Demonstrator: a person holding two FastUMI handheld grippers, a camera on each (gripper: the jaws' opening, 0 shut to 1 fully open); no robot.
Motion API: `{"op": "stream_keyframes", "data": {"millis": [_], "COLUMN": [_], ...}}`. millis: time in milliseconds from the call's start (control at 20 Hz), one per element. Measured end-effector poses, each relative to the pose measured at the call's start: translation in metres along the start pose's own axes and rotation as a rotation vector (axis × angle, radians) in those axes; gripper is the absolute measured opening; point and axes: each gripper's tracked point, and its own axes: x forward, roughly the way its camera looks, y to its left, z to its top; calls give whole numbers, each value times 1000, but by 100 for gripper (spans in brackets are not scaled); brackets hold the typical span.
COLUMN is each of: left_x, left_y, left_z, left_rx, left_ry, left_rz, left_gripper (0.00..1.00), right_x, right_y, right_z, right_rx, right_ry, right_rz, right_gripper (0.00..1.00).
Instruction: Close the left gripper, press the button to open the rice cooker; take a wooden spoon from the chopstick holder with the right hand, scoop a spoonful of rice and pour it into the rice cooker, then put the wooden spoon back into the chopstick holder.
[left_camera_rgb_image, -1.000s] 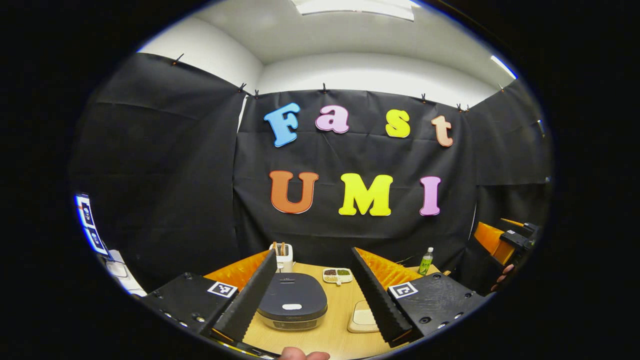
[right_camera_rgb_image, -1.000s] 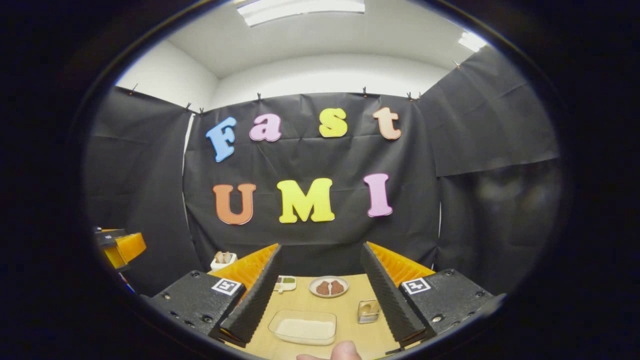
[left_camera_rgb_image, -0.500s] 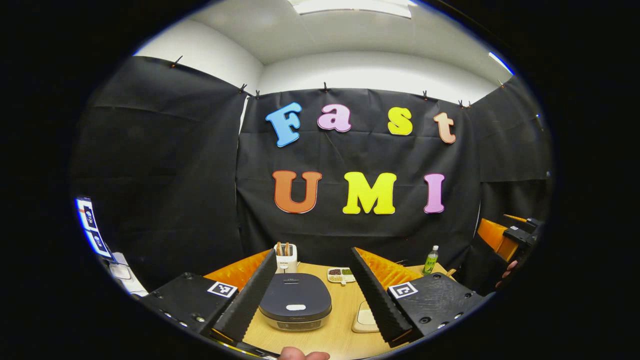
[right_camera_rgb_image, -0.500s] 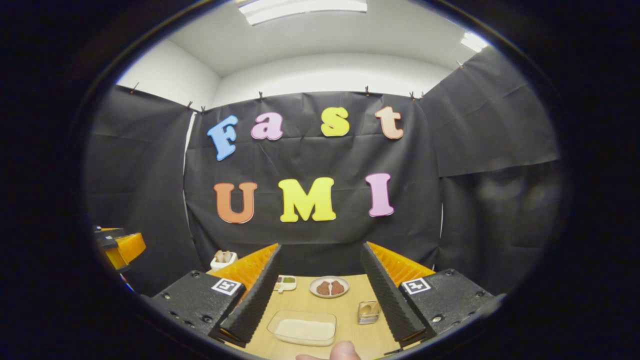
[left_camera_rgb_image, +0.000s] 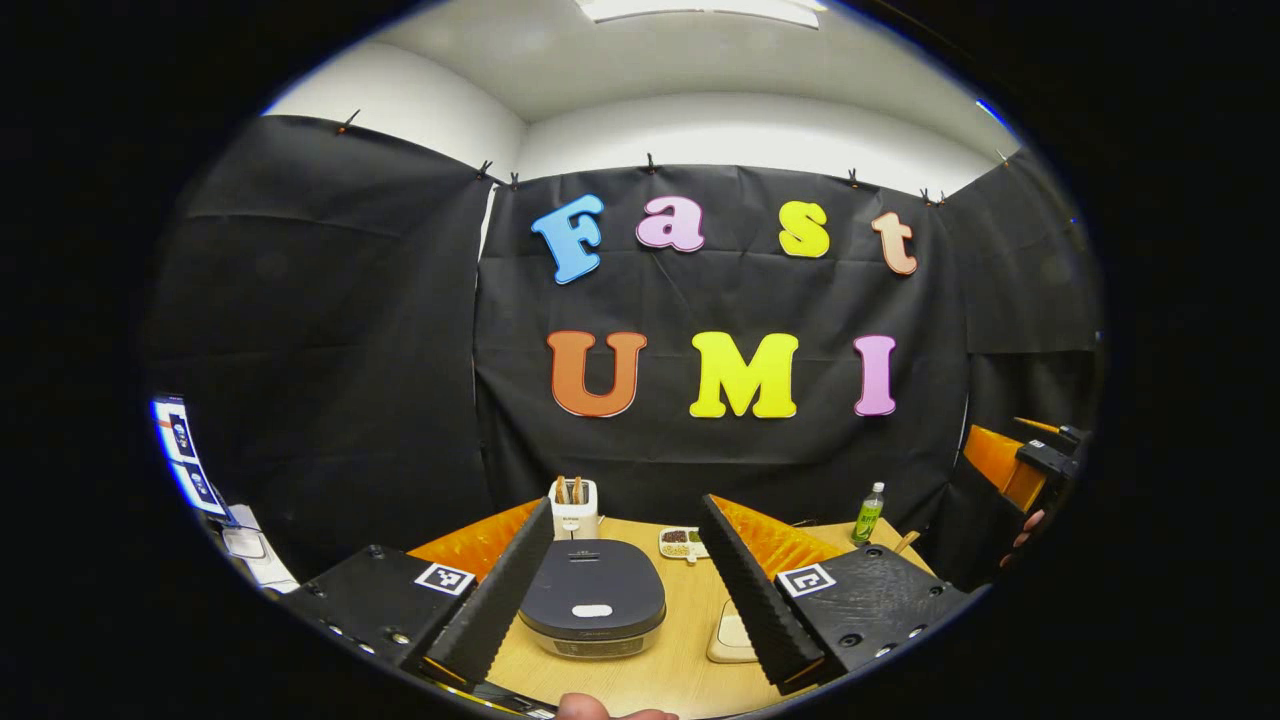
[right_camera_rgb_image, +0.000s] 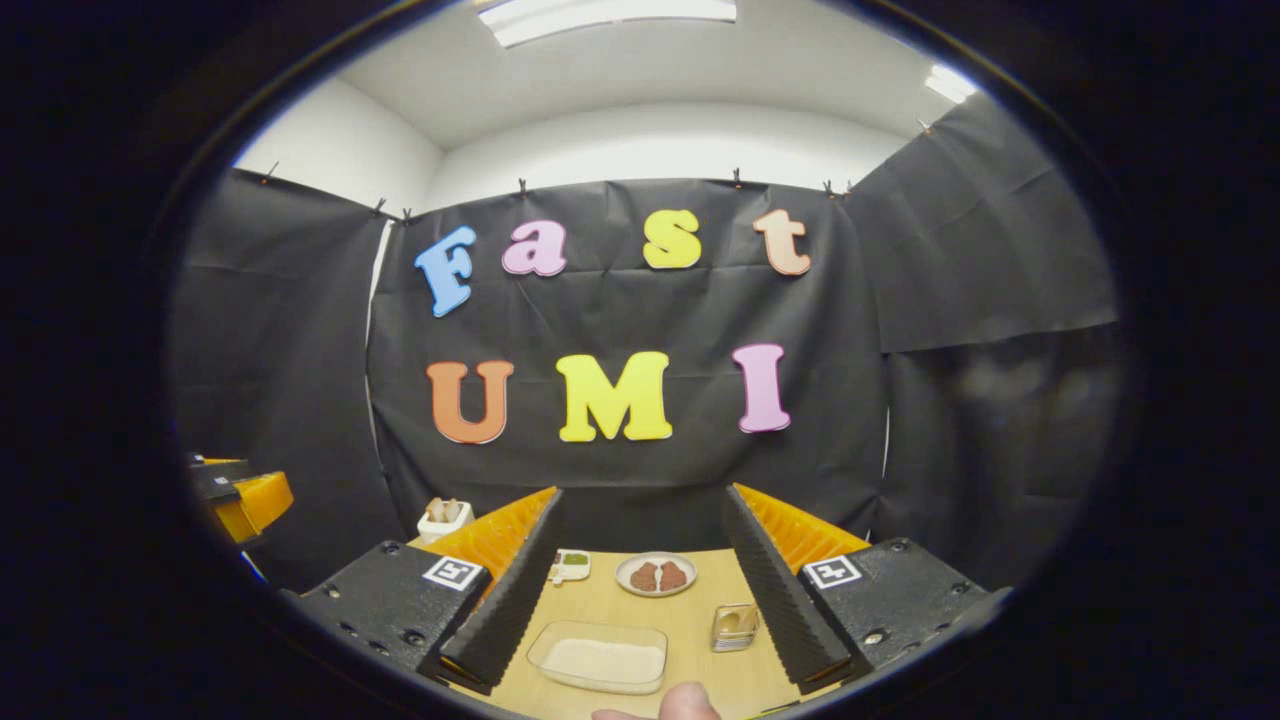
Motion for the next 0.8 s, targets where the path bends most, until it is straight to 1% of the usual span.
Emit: {"op": "stream_keyframes", "data": {"millis": [200, 300, 450, 550, 600, 650, 700, 750, 800], "left_x": [7, 14, 20, 27, 30, 33, 37, 42, 46], "left_y": [-2, -4, -8, -10, -10, -12, -14, -15, -15], "left_z": [-11, -18, -26, -30, -34, -37, -41, -45, -49], "left_rx": [12, 17, 13, 16, 5, -11, -23, -24, -17], "left_ry": [41, 57, 88, 101, 119, 135, 155, 169, 180], "left_rz": [12, 18, 24, 24, 22, 19, 17, 19, 22], "left_gripper": [95, 95, 95, 95, 84, 95, 84, 67, 71], "right_x": [8, 14, 25, 34, 37, 42, 47, 52, 58], "right_y": [-11, -17, -17, -23, -27, -30, -33, -35, -38], "right_z": [-6, -8, -18, -17, -17, -18, -20, -23, -28], "right_rx": [2, -16, -29, -20, -16, -11, -7, -4, 1], "right_ry": [2, -7, 16, 16, 15, 12, 12, 21, 33], "right_rz": [-10, -17, 0, -2, -6, -9, -10, -8, -7], "right_gripper": [100, 99, 100, 100, 100, 100, 100, 100, 100]}}
